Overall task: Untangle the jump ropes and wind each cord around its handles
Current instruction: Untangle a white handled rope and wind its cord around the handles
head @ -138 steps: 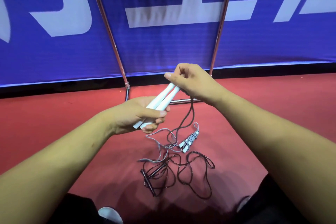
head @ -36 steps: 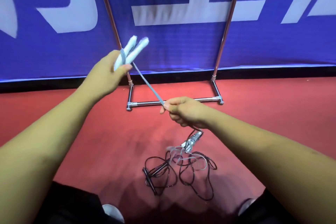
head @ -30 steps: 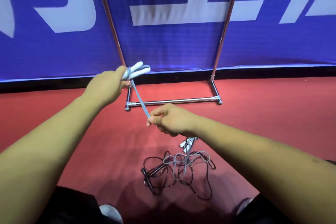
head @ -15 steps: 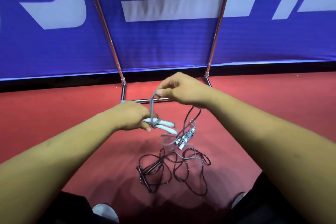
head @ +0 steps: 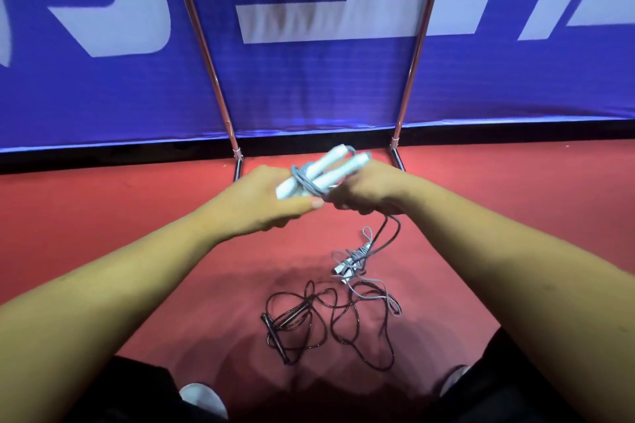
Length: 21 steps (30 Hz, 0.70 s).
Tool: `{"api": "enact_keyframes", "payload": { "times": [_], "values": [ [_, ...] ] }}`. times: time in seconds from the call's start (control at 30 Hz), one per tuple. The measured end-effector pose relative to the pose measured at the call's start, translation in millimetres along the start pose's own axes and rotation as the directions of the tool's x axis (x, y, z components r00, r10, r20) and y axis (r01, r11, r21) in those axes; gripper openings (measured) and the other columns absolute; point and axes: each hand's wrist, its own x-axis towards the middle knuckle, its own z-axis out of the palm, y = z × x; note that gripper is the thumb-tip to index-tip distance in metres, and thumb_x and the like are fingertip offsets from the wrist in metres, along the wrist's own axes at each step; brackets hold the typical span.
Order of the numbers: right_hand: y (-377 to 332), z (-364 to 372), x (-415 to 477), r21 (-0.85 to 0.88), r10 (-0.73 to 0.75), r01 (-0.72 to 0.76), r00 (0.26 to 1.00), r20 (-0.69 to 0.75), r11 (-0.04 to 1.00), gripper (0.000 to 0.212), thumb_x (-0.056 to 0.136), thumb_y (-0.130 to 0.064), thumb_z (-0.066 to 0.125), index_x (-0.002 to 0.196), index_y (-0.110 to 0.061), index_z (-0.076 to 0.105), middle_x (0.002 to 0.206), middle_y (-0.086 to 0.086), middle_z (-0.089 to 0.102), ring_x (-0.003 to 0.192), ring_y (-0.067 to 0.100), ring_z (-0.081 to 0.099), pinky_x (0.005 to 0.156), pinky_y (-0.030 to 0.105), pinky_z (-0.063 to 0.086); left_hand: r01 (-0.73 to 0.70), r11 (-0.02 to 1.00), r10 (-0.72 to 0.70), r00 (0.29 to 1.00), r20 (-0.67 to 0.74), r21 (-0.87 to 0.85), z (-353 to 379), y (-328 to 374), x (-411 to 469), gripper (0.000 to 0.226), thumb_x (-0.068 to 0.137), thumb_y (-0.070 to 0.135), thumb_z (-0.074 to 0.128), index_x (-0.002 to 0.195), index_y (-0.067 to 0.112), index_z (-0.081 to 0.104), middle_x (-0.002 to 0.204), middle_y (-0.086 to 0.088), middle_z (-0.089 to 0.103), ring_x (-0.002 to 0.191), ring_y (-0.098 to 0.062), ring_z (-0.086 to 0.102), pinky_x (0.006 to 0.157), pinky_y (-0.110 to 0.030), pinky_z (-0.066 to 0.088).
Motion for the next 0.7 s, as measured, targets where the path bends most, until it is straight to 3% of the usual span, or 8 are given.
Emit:
{"api": "enact_keyframes", "payload": {
  "times": [0.13,0.23,0.3,0.4,0.53,0.7],
  "values": [
    [-3.5,7.1,1.2,0.07,0.062,-0.065,0.997,0.047,0.995,0.019,0.091,-0.013,0.065,0.075,-0.017,0.056,0.05,0.0,0.047,0.044,0.013,0.029,0.047,0.022,0.017,0.13,0.982,-0.151,0.976,-0.159,-0.134,-8.9,-6.0,7.8,0.029,0.087,0.027,0.072,0.067,0.019,0.054,0.05,0.005,0.047,0.046,-0.016,0.034,0.043,-0.022,0.027],
    [-7.4,14.0,-3.8,0.091,0.022,-0.027,0.998,0.064,0.995,0.016,0.092,-0.012,0.063,0.078,-0.014,0.057,0.051,0.002,0.049,0.042,0.013,0.029,0.045,0.021,0.018,0.153,0.982,-0.173,0.961,-0.215,-0.107,-16.6,-17.2,12.9,0.022,0.084,0.025,0.076,0.091,0.016,0.057,0.057,-0.003,0.052,0.05,-0.019,0.04,0.042,-0.024,0.029],
    [-10.6,21.8,-6.3,0.087,-0.023,0.02,0.999,0.04,0.996,0.013,0.092,-0.012,0.062,0.08,-0.011,0.059,0.053,0.005,0.052,0.041,0.013,0.03,0.044,0.02,0.02,0.144,0.989,-0.135,0.967,-0.217,0.026,-21.6,-21.1,14.2,0.033,0.082,0.027,0.077,0.105,0.025,0.054,0.063,-0.008,0.055,0.051,-0.021,0.046,0.039,-0.024,0.034],
    [-13.2,27.5,-8.8,0.06,-0.055,0.052,0.997,0.049,0.997,0.013,0.092,-0.007,0.061,0.079,-0.01,0.059,0.058,0.008,0.056,0.039,0.011,0.035,0.042,0.02,0.024,0.121,0.97,-0.091,0.985,-0.144,0.209,-28.2,-26.2,14.7,0.033,0.084,0.027,0.077,0.109,0.028,0.056,0.071,-0.006,0.062,0.054,-0.02,0.05,0.044,-0.021,0.039],
    [-20.2,21.5,-13.8,-0.059,-0.071,0.076,0.994,0.089,0.995,0.009,0.086,-0.002,0.065,0.078,-0.006,0.066,0.062,0.006,0.053,0.047,0.014,0.04,0.046,0.02,0.032,0.102,0.822,-0.07,0.994,-0.079,0.56,-29.1,-33.4,16.1,0.041,0.085,0.029,0.073,0.122,0.029,0.055,0.107,0.001,0.067,0.095,-0.026,0.061,0.079,-0.034,0.048],
    [-35.3,18.5,-15.3,-0.402,-0.224,0.239,0.971,0.087,0.884,0.009,0.085,-0.011,0.067,0.084,-0.008,0.075,0.058,-0.003,0.06,0.045,0.001,0.045,0.047,0.017,0.036,0.007,0.582,-0.093,0.994,0.058,0.813,-7.2,-15.1,13.4,0.024,0.084,0.036,0.065,0.104,0.027,0.057,0.076,0.01,0.05,0.09,-0.024,0.06,0.063,-0.03,0.037]
  ]
}}
